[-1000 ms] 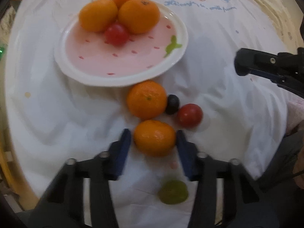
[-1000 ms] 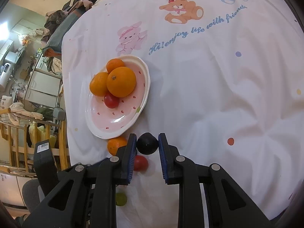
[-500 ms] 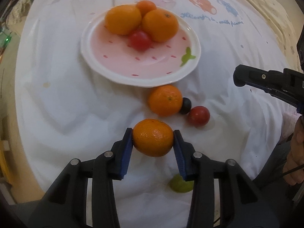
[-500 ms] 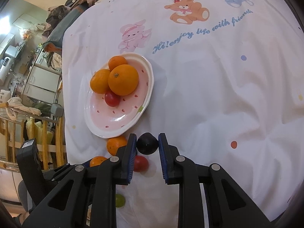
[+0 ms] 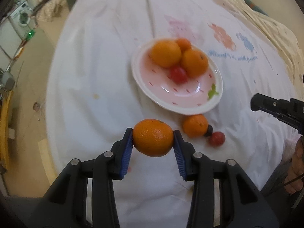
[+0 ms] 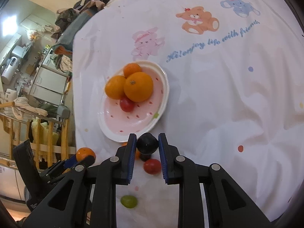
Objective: Organize fruits
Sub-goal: 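Place the tangerine on the pink plate with the left gripper while the right gripper places the plum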
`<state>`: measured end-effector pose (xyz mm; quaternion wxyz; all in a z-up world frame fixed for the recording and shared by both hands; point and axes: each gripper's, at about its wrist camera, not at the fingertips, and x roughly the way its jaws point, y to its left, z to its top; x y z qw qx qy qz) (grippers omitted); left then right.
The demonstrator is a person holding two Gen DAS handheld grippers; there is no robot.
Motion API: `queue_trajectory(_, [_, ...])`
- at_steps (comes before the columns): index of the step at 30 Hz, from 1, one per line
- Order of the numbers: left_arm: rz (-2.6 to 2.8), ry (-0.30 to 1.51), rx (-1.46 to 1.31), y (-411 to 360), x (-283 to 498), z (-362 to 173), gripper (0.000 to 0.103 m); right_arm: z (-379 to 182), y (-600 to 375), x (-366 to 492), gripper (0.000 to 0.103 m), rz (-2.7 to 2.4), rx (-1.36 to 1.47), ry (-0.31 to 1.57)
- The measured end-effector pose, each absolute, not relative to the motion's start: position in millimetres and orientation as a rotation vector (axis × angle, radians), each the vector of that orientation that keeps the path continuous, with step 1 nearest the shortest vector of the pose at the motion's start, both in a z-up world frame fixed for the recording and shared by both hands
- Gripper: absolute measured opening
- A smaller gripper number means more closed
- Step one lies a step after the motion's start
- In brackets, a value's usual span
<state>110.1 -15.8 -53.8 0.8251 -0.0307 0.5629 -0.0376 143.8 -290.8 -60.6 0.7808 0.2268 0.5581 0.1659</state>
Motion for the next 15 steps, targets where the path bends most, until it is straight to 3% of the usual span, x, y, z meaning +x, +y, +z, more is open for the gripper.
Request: queue_trajectory(15, [-0.067,1.115,-0.049,-10,147,-6,0.037,-4,-285,153,0.025,0.443,0.469,1.066])
